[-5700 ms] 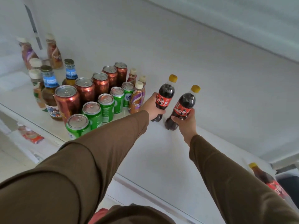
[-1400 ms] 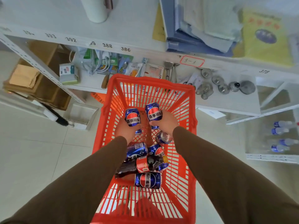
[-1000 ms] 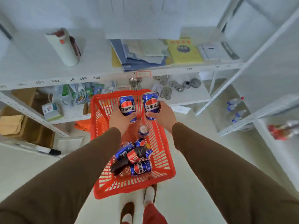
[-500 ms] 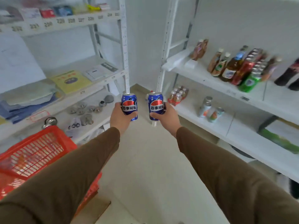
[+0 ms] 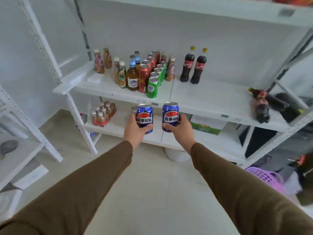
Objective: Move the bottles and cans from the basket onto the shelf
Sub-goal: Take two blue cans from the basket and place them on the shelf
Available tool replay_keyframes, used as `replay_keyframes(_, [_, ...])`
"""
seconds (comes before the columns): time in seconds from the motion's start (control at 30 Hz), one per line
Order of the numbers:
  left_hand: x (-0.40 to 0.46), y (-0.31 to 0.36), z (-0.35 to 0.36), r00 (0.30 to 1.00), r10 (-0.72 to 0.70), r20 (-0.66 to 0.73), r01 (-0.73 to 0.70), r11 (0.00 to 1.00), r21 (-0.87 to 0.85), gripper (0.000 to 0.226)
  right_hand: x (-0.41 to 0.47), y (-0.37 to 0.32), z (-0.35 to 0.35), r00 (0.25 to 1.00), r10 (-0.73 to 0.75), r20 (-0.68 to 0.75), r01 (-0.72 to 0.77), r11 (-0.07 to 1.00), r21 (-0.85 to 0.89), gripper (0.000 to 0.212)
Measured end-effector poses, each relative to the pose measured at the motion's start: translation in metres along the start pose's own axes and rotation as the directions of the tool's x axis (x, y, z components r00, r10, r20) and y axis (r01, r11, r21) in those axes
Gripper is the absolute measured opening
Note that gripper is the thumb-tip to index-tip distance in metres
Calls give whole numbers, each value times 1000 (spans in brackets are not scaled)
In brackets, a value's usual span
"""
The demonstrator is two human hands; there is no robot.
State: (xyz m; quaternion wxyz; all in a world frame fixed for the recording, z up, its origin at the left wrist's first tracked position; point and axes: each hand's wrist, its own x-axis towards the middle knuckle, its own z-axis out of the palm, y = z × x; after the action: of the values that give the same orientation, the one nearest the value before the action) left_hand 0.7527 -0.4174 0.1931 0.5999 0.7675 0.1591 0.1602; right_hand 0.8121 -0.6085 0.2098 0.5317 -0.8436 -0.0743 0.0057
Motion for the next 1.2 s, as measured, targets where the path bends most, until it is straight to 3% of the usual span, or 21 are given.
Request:
replay_keyframes(0.27, [108,33,148,982,100,159,-107,994,35,67,117,50,-93,982,69,-174,-62,997,41,64])
replay_keyframes(0.47, [189,54,241,969,96,227,-116,990,75,70,197,81,-152,965,88,-246,-84,996,27,58])
replay_keyframes(0.7, [256,63,338,966,47,253,-79,990,117,71,283,124,-205,959,120,-256,-125,992,-4,56])
replay_keyframes(0.9, [314,70,414,981,49,189,-71,992,108,73,376,161,-241,967,108,-229,-117,993,-25,56])
replay_keyframes(1.2, [385,80,487,988,21,153,-39,992,118,74,472,199,-273,988,56,-143,-66,996,-68,52])
